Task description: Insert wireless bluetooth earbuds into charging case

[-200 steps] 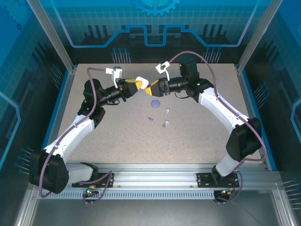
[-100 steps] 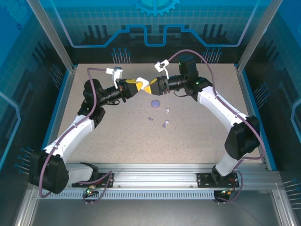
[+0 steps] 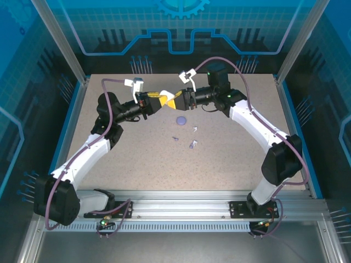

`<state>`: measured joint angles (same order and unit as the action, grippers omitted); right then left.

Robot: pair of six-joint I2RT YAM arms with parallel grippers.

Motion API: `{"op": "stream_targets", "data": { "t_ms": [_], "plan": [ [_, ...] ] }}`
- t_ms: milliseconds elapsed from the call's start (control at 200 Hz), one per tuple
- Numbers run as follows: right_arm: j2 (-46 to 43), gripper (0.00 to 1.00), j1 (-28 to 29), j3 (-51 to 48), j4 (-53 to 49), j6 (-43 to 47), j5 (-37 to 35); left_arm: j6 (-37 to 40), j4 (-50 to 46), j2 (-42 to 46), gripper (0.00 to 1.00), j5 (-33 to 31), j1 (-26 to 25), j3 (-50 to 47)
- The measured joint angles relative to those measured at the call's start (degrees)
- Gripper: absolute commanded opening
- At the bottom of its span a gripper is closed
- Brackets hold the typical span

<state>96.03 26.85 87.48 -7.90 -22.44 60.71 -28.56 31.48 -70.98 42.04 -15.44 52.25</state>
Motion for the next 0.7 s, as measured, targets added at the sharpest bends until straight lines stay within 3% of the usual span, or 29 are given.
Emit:
{"op": "stream_targets", "data": {
  "t_ms": [205,455,575,695],
  "plan": [
    [0.0,0.22,-0.2,0.1,-1.1,1.5,-0.2,0.0,-0.3,0.0,0.25,0.3,0.0,0.1],
    [0.0,0.20,0.0,3.0,-10.2,7.4,-3.4,2.5,-7.4,0.0,0.71,0.2,-0.1,2.2],
    [0.0,0.21,-0.2,3.7,-15.0,10.7,-5.1,4.0,-13.0,-0.4,0.80,0.3,-0.1,5.5],
    [0.0,0.21,-0.9,3.8,-19.8,13.8,-6.3,6.4,-19.0,-0.6,0.80,0.5,0.1,8.9]
  ]
}}
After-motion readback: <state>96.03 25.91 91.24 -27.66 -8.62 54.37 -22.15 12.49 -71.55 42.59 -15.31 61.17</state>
